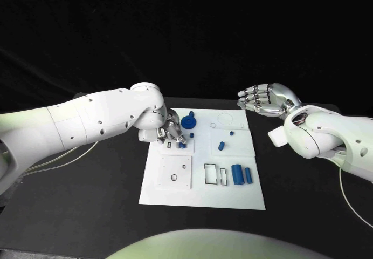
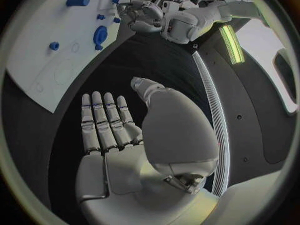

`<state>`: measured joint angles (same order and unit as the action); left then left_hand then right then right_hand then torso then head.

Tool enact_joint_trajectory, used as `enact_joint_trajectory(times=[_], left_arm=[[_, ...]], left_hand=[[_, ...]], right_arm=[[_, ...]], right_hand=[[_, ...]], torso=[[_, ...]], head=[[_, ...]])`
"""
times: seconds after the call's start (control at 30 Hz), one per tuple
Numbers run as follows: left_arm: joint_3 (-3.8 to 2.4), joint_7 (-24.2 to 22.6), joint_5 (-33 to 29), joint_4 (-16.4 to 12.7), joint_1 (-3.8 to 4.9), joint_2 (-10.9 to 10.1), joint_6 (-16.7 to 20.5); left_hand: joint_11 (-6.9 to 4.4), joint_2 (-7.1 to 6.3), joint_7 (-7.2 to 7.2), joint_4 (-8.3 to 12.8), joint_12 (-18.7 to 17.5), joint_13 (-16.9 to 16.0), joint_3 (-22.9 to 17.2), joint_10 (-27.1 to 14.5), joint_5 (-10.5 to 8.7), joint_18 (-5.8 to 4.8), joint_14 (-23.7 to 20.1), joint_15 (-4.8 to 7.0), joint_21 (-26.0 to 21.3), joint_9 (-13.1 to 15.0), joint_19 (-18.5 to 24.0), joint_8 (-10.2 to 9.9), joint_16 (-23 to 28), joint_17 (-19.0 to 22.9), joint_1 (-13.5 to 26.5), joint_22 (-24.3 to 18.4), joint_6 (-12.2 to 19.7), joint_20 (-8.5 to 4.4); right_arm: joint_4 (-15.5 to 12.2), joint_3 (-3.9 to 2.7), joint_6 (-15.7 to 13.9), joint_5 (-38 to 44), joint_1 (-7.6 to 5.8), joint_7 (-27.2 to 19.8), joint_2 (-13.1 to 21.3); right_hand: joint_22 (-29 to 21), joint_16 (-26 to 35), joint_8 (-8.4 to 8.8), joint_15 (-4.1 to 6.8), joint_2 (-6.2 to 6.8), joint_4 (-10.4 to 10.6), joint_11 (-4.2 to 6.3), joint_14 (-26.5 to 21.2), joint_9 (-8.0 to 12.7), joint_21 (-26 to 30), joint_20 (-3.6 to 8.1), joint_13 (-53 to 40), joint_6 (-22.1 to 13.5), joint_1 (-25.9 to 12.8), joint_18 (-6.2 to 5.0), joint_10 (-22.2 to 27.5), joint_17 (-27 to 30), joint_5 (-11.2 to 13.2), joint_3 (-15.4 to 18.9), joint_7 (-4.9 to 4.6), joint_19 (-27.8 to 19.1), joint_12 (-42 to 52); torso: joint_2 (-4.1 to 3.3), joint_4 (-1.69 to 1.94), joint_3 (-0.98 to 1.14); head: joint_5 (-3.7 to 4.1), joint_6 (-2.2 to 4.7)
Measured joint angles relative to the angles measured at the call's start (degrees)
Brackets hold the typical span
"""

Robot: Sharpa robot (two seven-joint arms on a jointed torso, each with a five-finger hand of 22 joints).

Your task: Assemble the parts on the task board

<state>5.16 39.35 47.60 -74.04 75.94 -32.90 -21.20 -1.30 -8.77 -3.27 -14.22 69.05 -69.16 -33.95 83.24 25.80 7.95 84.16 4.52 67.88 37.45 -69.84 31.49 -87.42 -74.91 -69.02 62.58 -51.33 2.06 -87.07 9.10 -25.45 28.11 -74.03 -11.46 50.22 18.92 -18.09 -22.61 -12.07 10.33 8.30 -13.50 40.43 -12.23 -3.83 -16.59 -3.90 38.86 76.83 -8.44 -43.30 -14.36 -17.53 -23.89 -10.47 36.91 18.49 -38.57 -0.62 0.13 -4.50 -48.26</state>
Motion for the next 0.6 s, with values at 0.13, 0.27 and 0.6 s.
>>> enact_joint_trajectory(times=[0.13,0.27,0.6], left_arm=[[0.00,-0.18,-0.55,-0.43,0.00,-0.43,1.20],[0.00,-0.60,-0.99,-1.27,-0.02,-1.14,2.85],[-0.01,-3.11,-0.18,-5.61,-0.62,-4.81,9.75]], left_hand=[[-0.32,0.14,-0.09,0.00,0.34,-0.25,0.00,0.33,0.21,0.00,0.00,0.00,0.41,0.26,-0.30,0.60,-0.17,0.00,0.45,0.71,-0.32,-0.30],[-0.32,-0.38,0.13,0.00,0.67,-0.47,0.00,0.33,1.70,-0.90,0.00,0.00,1.07,0.54,-0.81,1.24,-0.23,0.00,1.57,1.44,-0.95,-0.41],[-0.53,-1.72,0.37,0.87,1.50,-1.38,-0.35,0.53,5.72,-0.89,-0.20,0.19,2.79,0.69,-1.66,2.08,-0.82,0.00,2.92,3.56,-2.69,-0.86]], right_arm=[[0.02,0.01,0.10,-0.03,0.03,0.04,-0.01],[0.04,0.02,0.19,-0.05,0.04,0.08,0.00],[-0.02,0.03,0.32,-0.20,0.06,0.16,0.36]], right_hand=[[-0.07,0.00,0.00,0.00,0.00,0.00,0.00,0.00,0.00,0.00,0.00,0.00,0.00,-0.01,0.00,0.00,0.01,0.00,0.00,0.00,0.00,0.00],[-0.30,0.22,0.00,0.00,-0.18,0.00,0.00,0.00,0.08,0.00,0.00,0.07,0.00,-0.64,0.00,0.00,0.18,0.00,0.00,0.00,0.00,0.00],[-0.52,0.22,0.00,0.00,-0.52,0.17,0.00,0.00,0.10,0.00,0.00,0.12,0.00,-0.98,0.01,0.00,0.29,0.00,0.17,0.00,-0.42,0.00]], torso=[[0.00,-0.03,0.01],[0.00,-0.03,0.01],[0.01,0.01,0.02]], head=[[-0.05,0.01],[-0.06,0.02],[0.10,0.00]])
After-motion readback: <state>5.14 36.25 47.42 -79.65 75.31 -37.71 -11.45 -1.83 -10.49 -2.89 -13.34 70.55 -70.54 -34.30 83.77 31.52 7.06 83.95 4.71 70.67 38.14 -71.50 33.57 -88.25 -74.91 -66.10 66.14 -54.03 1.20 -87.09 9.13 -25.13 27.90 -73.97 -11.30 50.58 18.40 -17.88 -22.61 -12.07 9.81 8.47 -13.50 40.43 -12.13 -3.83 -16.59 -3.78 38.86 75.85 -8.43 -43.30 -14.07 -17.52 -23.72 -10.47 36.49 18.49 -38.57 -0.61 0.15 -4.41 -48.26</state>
